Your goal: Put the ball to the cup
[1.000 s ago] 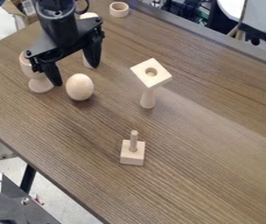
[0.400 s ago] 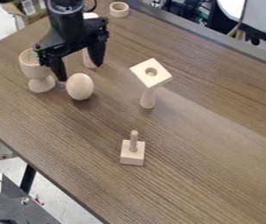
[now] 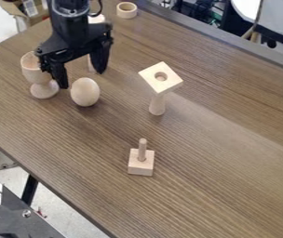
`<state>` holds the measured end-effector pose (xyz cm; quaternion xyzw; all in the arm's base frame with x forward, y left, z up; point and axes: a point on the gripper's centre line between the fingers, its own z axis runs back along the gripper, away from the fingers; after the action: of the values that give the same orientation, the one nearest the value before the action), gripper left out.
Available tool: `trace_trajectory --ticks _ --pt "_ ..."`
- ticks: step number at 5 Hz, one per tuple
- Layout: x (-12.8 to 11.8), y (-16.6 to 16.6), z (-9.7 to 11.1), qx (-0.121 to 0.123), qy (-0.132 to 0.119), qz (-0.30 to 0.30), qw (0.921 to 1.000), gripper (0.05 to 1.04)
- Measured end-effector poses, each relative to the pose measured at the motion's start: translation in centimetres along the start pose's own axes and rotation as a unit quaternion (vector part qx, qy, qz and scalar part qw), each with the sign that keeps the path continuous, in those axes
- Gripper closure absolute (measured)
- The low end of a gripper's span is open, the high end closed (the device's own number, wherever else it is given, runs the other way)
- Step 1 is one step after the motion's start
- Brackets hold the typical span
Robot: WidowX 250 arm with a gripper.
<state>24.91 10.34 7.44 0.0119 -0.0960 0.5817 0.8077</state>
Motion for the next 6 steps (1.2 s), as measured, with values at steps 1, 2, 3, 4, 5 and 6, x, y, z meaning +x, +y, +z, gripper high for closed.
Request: trace_trajectory --ticks 1,2,3,4,5,6 --pt "-0.2 0.2 -0.4 -0.005 0.004 0.003 1.0 0.083" --pt "-0.2 0.1 -1.1 -0.004 0.007 0.01 0.9999 0.083" --pt "-0.4 0.1 -2.0 0.001 0.016 0.014 0.9998 0.083" --pt "-0.6 0.4 -2.5 0.004 0.014 0.023 0.9996 0.083" --pt "-0.8 0.8 -3.2 0.011 0.012 0.042 0.999 0.103" --pt "-0.8 0.8 -3.4 0.007 0.008 0.051 0.9986 0.331"
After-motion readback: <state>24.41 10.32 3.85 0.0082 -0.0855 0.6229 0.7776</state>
